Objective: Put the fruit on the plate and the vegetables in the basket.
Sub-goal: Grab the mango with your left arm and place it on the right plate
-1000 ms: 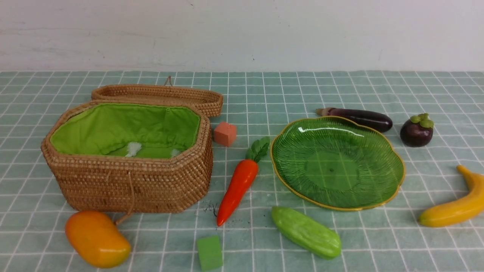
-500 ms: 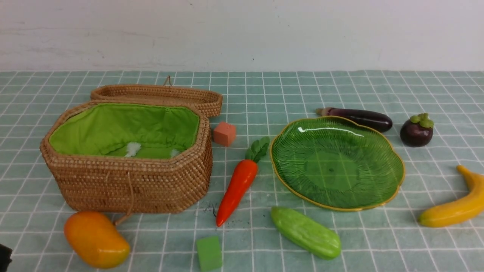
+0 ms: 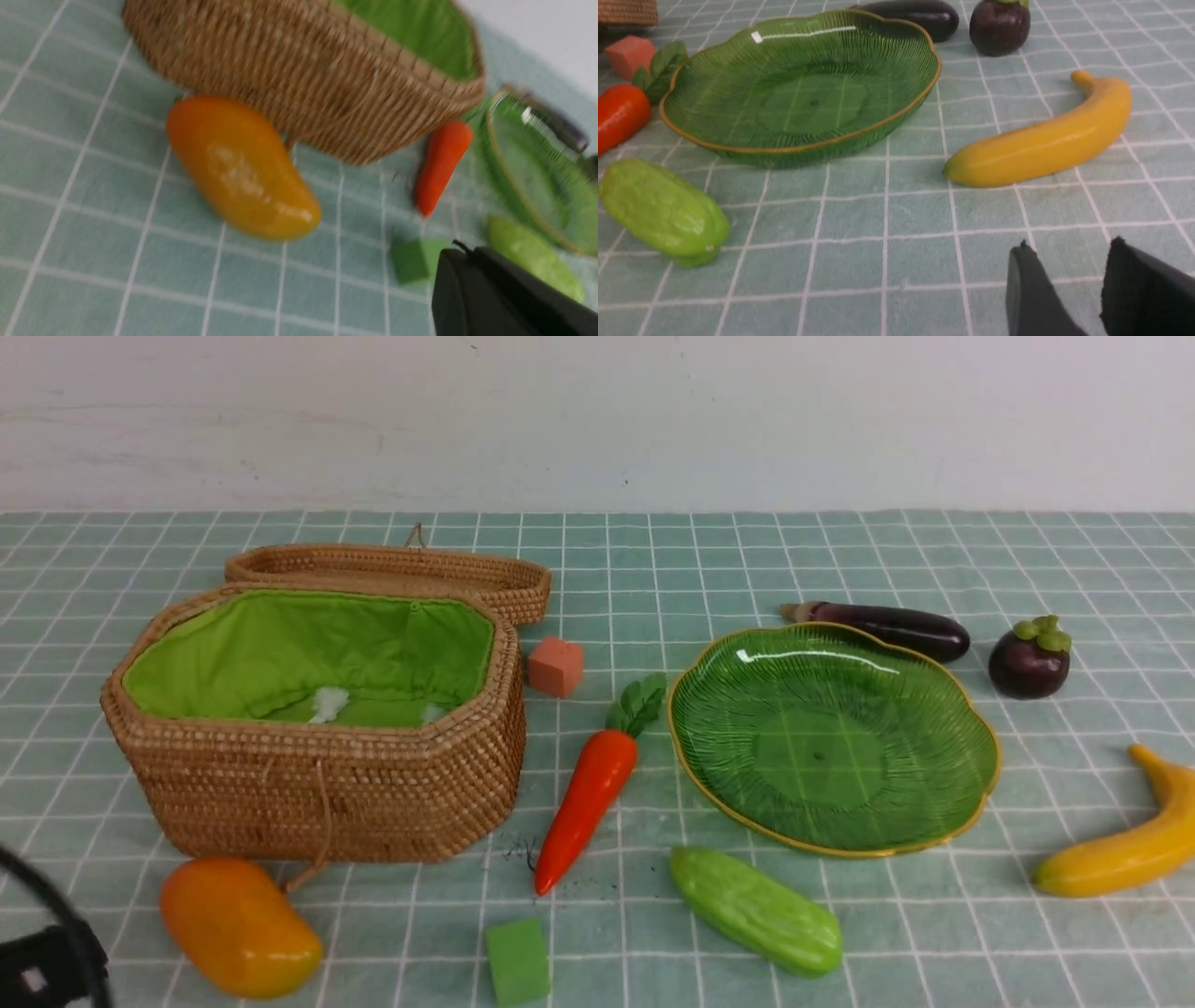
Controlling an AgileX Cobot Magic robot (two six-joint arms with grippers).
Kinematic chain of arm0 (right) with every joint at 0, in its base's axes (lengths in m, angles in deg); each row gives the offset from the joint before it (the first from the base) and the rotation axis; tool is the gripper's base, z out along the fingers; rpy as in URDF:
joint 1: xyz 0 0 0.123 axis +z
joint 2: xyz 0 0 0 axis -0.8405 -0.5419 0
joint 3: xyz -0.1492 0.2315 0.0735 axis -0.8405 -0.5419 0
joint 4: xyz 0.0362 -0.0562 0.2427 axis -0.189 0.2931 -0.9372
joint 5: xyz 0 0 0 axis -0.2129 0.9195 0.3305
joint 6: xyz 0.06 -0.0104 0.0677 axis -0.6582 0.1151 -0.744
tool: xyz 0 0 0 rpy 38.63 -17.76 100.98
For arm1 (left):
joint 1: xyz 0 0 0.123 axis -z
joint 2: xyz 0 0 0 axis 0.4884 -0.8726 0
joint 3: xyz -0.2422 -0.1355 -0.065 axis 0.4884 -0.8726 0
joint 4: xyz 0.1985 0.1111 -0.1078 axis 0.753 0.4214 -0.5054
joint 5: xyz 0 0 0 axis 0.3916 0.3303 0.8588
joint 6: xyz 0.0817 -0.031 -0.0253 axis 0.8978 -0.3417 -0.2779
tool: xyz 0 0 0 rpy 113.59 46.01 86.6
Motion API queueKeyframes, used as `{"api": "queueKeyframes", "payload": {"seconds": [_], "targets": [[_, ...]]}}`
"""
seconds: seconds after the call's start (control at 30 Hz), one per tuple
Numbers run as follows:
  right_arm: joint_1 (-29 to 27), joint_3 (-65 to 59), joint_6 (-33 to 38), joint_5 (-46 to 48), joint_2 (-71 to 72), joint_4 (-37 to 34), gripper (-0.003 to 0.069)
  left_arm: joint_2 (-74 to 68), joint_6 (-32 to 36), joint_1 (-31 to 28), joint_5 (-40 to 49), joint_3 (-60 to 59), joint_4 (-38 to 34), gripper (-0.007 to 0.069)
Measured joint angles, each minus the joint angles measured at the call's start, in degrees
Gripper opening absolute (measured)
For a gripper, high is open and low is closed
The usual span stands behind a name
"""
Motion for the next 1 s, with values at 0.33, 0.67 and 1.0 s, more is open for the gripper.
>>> {"api": "queueKeyframes", "payload": {"seconds": [0.33,0.67,1.0], "targets": [[0.0,0.41,-15.56,-12.03,0.0,-20.09,0.0222,-15.22,6.58,0.0,14.47,5.15,2.78,-0.0013],[7.22,37.11,5.67,32.2,-16.76,-20.78,0.0076,-18.57,7.21,0.0,17.6,7.95,3.02,-0.0013],[11.42,61.45,18.51,47.41,-31.36,-24.44,0.007,-26.33,1.03,9.93,17.05,15.66,4.81,-0.0013]]}}
